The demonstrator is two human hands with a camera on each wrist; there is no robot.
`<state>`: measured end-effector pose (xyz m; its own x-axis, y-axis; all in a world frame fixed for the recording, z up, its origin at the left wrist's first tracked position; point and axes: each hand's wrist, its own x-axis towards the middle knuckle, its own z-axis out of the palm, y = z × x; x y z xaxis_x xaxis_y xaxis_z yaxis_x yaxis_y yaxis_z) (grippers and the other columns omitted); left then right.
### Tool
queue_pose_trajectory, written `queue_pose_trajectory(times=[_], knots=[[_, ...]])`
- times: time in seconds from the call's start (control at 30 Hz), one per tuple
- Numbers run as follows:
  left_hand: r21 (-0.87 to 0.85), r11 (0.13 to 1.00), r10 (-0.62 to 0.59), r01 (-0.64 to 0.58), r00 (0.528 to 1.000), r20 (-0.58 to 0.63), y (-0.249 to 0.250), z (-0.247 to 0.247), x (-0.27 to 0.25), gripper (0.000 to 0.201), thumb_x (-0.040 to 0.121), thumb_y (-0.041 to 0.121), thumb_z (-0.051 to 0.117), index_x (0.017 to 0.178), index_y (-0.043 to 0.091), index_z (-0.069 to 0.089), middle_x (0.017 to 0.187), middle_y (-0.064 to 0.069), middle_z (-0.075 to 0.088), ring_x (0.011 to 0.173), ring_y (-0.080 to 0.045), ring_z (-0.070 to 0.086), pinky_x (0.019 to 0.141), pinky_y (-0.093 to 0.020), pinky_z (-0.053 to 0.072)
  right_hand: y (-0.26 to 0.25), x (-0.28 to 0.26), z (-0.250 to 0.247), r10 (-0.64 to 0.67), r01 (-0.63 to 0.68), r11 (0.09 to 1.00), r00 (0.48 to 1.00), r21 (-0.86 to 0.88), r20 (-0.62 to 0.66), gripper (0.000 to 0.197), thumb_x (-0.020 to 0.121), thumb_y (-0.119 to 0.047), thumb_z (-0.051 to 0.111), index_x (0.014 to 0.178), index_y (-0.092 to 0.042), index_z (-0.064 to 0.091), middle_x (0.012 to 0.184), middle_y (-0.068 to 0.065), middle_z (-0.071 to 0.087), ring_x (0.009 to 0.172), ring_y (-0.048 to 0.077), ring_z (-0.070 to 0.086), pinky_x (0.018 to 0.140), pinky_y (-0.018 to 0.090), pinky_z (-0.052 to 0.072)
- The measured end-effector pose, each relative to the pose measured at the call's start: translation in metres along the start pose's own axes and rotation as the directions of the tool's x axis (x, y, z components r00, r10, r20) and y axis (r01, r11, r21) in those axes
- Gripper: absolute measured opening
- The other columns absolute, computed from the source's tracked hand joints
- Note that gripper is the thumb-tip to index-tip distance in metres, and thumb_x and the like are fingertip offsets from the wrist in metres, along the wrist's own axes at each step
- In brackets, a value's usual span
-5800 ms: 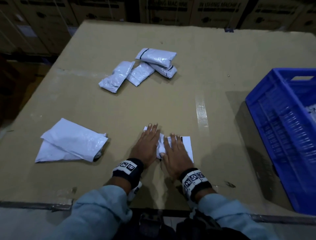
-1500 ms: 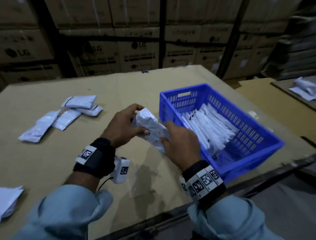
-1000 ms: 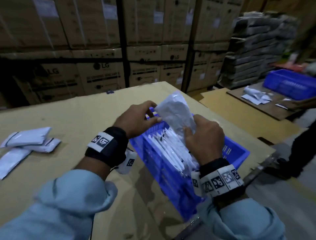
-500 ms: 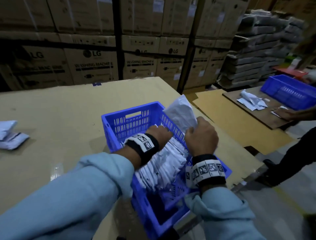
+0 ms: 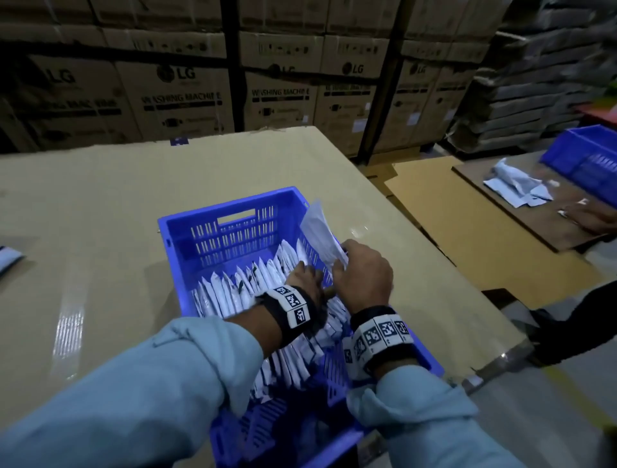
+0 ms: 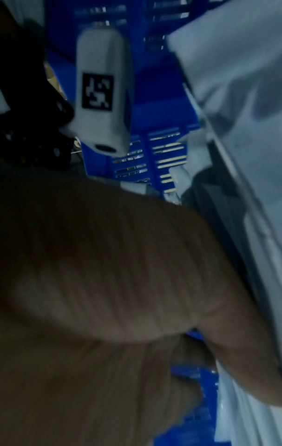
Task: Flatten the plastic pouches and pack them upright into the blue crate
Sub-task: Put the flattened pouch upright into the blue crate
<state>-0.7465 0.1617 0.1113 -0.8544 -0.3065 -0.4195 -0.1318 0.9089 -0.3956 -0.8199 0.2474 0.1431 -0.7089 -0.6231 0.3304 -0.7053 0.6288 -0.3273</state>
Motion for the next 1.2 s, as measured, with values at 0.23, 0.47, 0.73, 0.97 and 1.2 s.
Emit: queue_pose_trajectory(times=[0.23,0.47,0.73,0.97,1.2], knots=[[-0.116,0.992,-0.033,0.044,0.995,0.095,-0.004,0.002,0.001,0.081,0.098,0.059,0.052,0.163,0.028,0.013,0.167,-0.023,-0.001,0.153,-0.043,0.009,0.124,-0.05,0.016,-0.014,0.015,0.014,-0.043,0.046,0.998,0.997,-0.044,0.065,0.009,0.086,-0.018,0.066,0.088,-0.015,0.058,0.071,0.011,0.062,0.065,0.038,0.058,0.054,0.034,0.039],[-0.04,0.997,-0.066,0.071,0.99,0.123,-0.008,0.014,-0.003,0.092,0.087,0.076,0.054,0.16,0.043,0.008,0.167,-0.012,0.022,0.154,-0.038,0.017,0.119,-0.068,0.003,-0.018,0.008,0.024,-0.015,0.049,0.964,0.991,-0.261,0.132,0.03,0.06,-0.009,0.084,0.073,-0.016,0.058,0.051,0.005,0.056,0.042,0.031,0.055,0.046,0.027,0.023],[-0.062,0.995,-0.079,0.083,0.994,0.069,-0.016,0.016,-0.021,0.066,0.103,0.06,0.036,0.161,0.034,0.019,0.166,-0.009,0.026,0.155,-0.034,0.018,0.118,-0.071,-0.009,-0.03,-0.002,0.043,-0.144,0.23,0.913,0.954,-0.338,0.262,0.025,0.056,-0.011,0.086,0.064,-0.017,0.064,0.062,0.006,0.067,0.055,0.027,0.067,0.048,0.027,0.037],[-0.25,0.963,-0.096,0.099,0.995,0.023,-0.027,0.03,-0.027,0.085,0.089,0.036,0.066,0.159,0.022,0.019,0.149,-0.01,0.048,0.139,-0.03,0.043,0.119,-0.069,-0.004,-0.016,0.001,0.07,-0.092,0.215,0.959,0.853,-0.184,0.514,0.028,0.098,-0.007,0.047,0.121,-0.011,0.061,0.108,0.014,0.071,0.102,0.036,0.069,0.082,0.042,0.056],[-0.595,0.798,-0.225,0.098,0.964,-0.143,-0.038,0.052,-0.026,0.111,0.072,0.021,0.069,0.158,0.011,0.0,0.109,-0.005,0.068,0.108,-0.027,0.065,0.125,-0.053,0.009,-0.01,0.004,0.089,-0.082,0.137,0.99,0.779,-0.041,0.622,0.06,0.094,-0.005,0.047,0.152,-0.011,0.032,0.113,0.023,0.068,0.102,0.04,0.068,0.083,0.044,0.054]])
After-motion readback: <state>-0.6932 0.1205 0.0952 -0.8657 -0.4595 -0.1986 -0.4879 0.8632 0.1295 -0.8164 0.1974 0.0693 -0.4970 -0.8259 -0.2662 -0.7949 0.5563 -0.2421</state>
